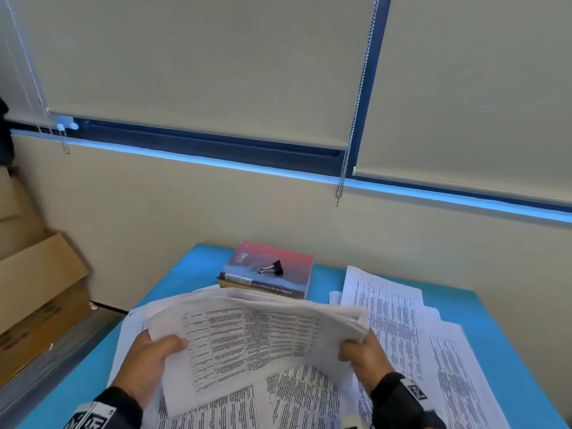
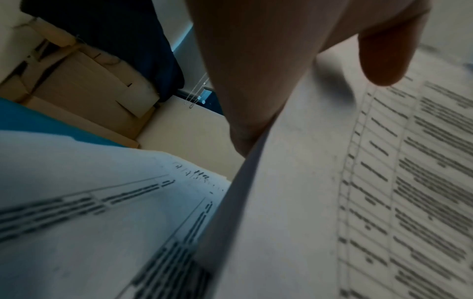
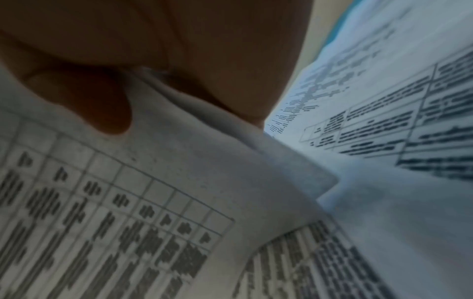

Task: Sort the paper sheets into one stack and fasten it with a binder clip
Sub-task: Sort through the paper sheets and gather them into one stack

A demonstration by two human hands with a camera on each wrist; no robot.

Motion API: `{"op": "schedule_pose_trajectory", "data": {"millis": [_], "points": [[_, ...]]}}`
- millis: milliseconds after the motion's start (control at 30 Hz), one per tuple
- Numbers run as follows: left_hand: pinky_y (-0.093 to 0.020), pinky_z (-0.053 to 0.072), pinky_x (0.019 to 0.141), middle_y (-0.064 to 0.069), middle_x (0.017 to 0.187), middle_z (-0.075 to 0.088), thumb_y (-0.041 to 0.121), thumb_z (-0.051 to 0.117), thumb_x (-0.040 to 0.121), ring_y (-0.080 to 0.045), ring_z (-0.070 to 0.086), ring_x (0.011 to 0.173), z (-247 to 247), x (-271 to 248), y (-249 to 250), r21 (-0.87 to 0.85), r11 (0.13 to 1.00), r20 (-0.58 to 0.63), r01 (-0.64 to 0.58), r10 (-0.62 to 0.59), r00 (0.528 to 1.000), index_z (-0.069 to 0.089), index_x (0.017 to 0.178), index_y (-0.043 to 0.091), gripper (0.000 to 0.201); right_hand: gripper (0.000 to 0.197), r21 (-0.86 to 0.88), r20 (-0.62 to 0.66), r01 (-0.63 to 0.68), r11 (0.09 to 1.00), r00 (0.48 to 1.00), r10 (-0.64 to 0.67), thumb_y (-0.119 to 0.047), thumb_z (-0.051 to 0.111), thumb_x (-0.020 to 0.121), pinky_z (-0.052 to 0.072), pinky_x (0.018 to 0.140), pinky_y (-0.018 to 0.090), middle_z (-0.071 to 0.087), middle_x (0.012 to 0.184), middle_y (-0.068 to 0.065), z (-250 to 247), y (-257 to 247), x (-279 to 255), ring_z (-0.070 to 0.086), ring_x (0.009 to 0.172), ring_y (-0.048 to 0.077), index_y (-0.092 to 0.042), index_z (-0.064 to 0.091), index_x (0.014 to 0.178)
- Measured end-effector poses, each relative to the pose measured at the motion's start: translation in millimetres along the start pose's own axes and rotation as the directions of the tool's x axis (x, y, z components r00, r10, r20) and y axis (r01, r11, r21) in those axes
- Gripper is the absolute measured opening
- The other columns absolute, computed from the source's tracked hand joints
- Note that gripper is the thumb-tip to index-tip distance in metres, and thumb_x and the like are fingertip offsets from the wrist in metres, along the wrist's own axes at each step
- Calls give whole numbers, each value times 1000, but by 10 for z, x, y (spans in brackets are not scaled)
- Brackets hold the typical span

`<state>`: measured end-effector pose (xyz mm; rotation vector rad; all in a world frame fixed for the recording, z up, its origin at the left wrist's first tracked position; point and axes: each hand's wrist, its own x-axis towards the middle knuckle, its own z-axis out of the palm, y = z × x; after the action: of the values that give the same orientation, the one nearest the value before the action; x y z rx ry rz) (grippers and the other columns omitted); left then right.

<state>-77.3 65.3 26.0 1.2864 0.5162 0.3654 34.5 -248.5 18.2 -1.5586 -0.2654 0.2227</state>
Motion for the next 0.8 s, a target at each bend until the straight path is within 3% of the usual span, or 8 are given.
{"op": "schedule_pose_trajectory", "data": {"millis": [200,333,400,467,533,600,667,800], "points": [[-54,48,91,-21,92,74,-17,45,82,-45,64,95,-11,42,24,9,1000,-19,-27,27,999,69,94,-1,31,61,169,-143,65,983,989,-41,-1,51,43,49,70,48,65,88,23,-28,-58,89,62,82,31,-5,63,103],[-43,47,82,-29,112,66,-17,43,83,-39,61,92,-10,9,78,-1,1000,24,-6,6,1000,66,96,6,35,40,-75,-159,17,997,987,-29,-2,52,57,56,71,46,73,84,12,35,-87,60,67,82,30,-14,70,92],[-42,45,84,-27,122,61,-7,55,77,-32,59,97,-45,-3,207,103,986,8,-132,131,991,62,104,18,37,32,-133,-164,-2,991,986,-20,-4,50,67,55,76,48,73,84,14,69,-102,67,67,86,33,-12,71,90],[-39,40,96,-11,132,54,8,63,71,-18,52,112,-13,-80,484,428,817,-8,-387,431,902,54,117,28,51,32,-129,-188,-1,992,982,-24,-5,48,67,54,78,48,72,84,15,108,-113,85,66,85,33,-13,72,87],[-33,32,106,3,133,46,20,62,70,-10,43,121,189,-238,823,651,480,128,-588,694,708,49,131,24,62,38,-113,-210,7,994,977,-31,-7,45,60,54,77,48,72,82,14,148,-120,87,65,82,28,-18,73,83],[-36,25,115,3,142,42,38,50,69,-13,34,135,522,-396,1024,707,204,408,-677,664,627,42,142,24,74,39,-105,-205,16,994,978,-37,-7,44,57,53,71,45,72,77,9,184,-141,58,65,80,24,-19,74,79],[-42,7,123,2,160,21,49,40,71,-19,9,150,824,-431,988,758,1,597,-652,399,696,18,153,31,87,33,-83,-195,9,997,980,-25,0,47,66,50,62,34,72,69,0,199,-166,18,65,73,17,-17,73,76],[-47,-7,122,-3,164,8,45,47,84,-27,-7,152,1093,-339,680,787,-238,595,-569,53,802,0,155,29,87,27,-63,-236,7,998,971,-22,3,47,71,45,62,32,68,59,-4,167,-151,-13,59,71,26,-11,69,78]]}}
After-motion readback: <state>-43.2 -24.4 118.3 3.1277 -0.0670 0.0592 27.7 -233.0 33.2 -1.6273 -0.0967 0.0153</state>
